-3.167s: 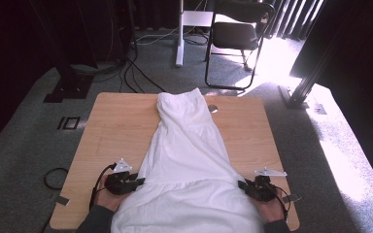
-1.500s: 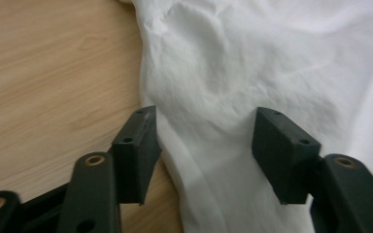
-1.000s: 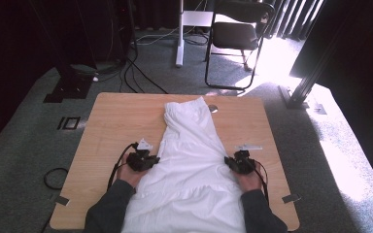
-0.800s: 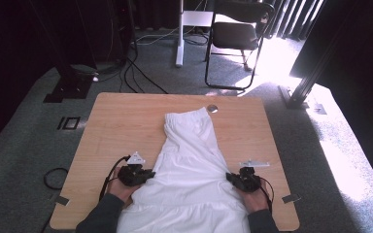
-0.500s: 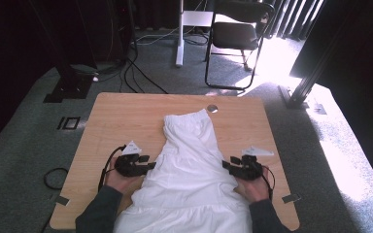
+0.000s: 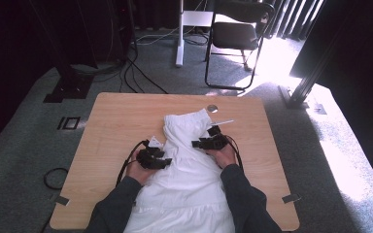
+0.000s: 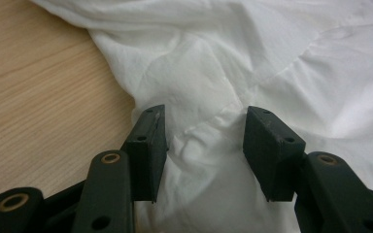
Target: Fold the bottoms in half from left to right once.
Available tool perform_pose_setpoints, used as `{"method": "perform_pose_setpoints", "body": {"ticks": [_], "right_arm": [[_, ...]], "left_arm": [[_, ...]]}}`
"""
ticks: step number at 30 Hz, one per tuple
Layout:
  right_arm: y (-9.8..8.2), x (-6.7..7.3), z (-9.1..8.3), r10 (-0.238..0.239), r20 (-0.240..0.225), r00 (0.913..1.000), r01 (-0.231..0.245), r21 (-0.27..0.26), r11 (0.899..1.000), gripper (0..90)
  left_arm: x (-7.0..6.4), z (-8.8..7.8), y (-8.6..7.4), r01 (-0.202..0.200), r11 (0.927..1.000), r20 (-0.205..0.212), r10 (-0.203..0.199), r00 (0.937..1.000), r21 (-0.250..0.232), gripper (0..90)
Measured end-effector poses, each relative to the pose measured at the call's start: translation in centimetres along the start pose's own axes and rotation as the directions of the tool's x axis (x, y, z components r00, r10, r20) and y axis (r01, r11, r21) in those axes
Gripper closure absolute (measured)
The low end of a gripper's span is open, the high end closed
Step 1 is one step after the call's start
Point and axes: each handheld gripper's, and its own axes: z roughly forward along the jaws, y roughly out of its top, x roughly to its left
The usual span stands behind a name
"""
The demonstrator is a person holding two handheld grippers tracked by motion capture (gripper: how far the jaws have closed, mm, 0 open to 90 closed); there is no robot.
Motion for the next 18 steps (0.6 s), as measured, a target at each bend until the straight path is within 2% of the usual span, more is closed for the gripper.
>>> {"method": "perform_pose_setpoints", "body": {"ticks": [2, 3, 5, 6, 7, 8, 9, 10, 12, 14, 18], "right_arm": [[0.0, 0.2, -0.5, -0.057, 0.054, 0.9969, 0.057, 0.008, 0.998, 85.9], [0.2, 0.4, -1.4, -0.083, 0.080, 0.9933, 0.085, -0.025, 0.996, 88.3], [0.8, 1.0, -4.3, -0.101, 0.139, 0.9852, 0.122, -0.149, 0.981, 88.8], [1.0, 1.1, -5.6, -0.113, 0.176, 0.9778, 0.149, -0.207, 0.967, 88.9], [1.1, 1.0, -6.4, -0.121, 0.222, 0.9675, 0.173, -0.231, 0.957, 89.1], [1.2, 0.8, -7.1, -0.117, 0.299, 0.9471, 0.195, -0.245, 0.950, 89.0], [1.1, 0.0, -7.4, -0.088, 0.318, 0.9439, 0.172, -0.246, 0.954, 88.8], [0.8, -1.1, -7.0, -0.047, 0.323, 0.9451, 0.124, -0.221, 0.968, 88.5], [-0.3, -2.5, -5.4, -0.025, 0.347, 0.9377, 0.077, -0.135, 0.988, 88.4], [-1.5, -3.4, -3.7, -0.013, 0.357, 0.9342, 0.044, -0.079, 0.996, 88.1], [-2.7, -4.1, -2.0, 0.043, 0.337, 0.9404, -0.023, -0.062, 0.998, 86.3]], "left_arm": [[0.1, 0.0, -0.1, 0.007, 1.0000, 0.007, -0.007, 1.0000, 0.002, 50.7], [0.1, 0.1, -0.3, 0.012, 0.9999, 0.009, -0.012, 0.9999, 0.002, 50.5], [0.1, 0.2, -0.5, 0.017, 0.9998, 0.015, -0.017, 0.9998, 0.007, 50.3], [0.1, 0.2, -0.6, 0.017, 0.9999, 0.019, -0.017, 0.9997, 0.000, 49.9], [0.1, 0.1, -0.7, 0.015, 0.9999, 0.018, -0.015, 0.9997, 0.001, 49.9], [0.0, 0.1, -0.7, 0.012, 0.9999, 0.022, -0.012, 0.9997, 0.005, 50.0], [-0.1, 0.1, -0.7, 0.015, 0.9999, 0.029, -0.015, 0.9995, 0.005, 50.0], [-0.1, 0.2, -0.7, 0.011, 0.9999, 0.031, -0.012, 0.9995, 0.006, 49.9], [-0.2, 0.2, -0.6, 0.002, 0.9999, 0.030, -0.002, 0.9995, 0.012, 49.3], [-0.1, 0.1, -0.5, 0.003, 0.9998, 0.031, -0.004, 0.9995, 0.018, 48.3], [0.5, -0.6, 0.6, 0.006, 0.9997, 0.019, -0.006, 0.9998, -0.022, 47.2]]}}
